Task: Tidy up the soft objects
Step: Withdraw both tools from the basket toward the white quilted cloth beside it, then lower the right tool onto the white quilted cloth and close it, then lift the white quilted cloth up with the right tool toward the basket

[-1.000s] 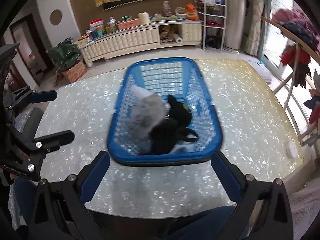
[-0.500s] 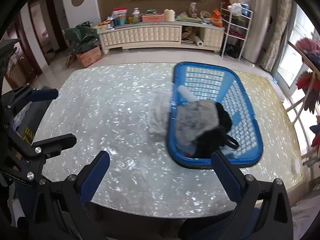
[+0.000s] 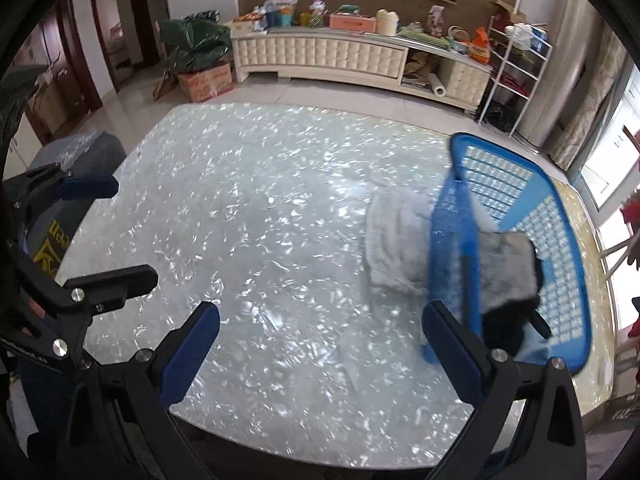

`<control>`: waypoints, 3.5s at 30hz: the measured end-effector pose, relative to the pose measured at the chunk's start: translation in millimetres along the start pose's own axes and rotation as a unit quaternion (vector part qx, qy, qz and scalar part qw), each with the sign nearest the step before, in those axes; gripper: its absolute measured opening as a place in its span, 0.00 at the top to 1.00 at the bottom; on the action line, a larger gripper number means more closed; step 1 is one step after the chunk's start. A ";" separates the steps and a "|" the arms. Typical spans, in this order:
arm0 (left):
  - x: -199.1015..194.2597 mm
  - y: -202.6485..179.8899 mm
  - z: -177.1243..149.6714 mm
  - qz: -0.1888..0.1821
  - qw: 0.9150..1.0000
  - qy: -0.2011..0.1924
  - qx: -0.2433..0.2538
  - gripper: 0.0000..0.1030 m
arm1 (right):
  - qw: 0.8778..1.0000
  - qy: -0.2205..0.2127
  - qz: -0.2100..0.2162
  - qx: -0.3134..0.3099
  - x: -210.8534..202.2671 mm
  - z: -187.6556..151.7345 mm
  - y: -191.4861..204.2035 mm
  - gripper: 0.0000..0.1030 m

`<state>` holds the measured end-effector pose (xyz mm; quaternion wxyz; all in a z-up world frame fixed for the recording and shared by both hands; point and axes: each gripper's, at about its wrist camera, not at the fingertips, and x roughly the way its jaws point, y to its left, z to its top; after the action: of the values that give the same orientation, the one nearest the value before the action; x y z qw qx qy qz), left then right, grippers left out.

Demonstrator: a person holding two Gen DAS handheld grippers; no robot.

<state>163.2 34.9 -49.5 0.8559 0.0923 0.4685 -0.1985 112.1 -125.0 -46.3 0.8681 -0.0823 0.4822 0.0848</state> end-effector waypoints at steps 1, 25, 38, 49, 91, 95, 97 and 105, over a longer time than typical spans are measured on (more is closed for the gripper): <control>2.6 4.5 -1.1 -0.002 1.000 0.002 -0.002 0.01 | 1.000 0.006 0.000 -0.002 7.0 2.3 2.3 0.02; 105.6 61.5 19.9 -0.004 0.998 0.060 -0.034 0.01 | 0.998 0.058 -0.022 0.033 115.4 39.6 -6.7 0.02; 141.2 74.3 24.0 -0.005 0.996 0.072 -0.048 0.00 | 0.990 0.069 -0.066 0.106 155.7 40.2 -36.5 0.05; 143.9 72.7 24.2 -0.011 0.996 0.071 -0.045 0.00 | 0.984 0.076 -0.076 0.144 167.9 27.6 -58.2 0.43; 17.9 0.5 35.8 0.003 0.999 -0.017 -0.049 0.00 | 0.995 -0.046 -0.009 0.088 1.5 -8.9 -41.2 0.91; 2.5 -11.8 39.3 0.006 0.999 -0.029 -0.043 0.00 | 0.994 -0.067 -0.008 0.083 -17.2 -4.6 -44.3 0.91; -3.9 -18.7 40.4 0.007 0.999 -0.034 -0.040 0.00 | 0.994 -0.078 -0.008 0.081 -22.0 -3.1 -45.5 0.91; -29.3 -42.0 60.4 0.016 0.998 -0.064 -0.015 0.00 | 0.990 -0.121 -0.016 0.077 -44.3 0.3 -58.2 0.91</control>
<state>177.4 -16.5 9.1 0.8883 0.0736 0.4146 -0.1833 102.5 -184.5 -4.9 0.9250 -0.0120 0.3773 0.0425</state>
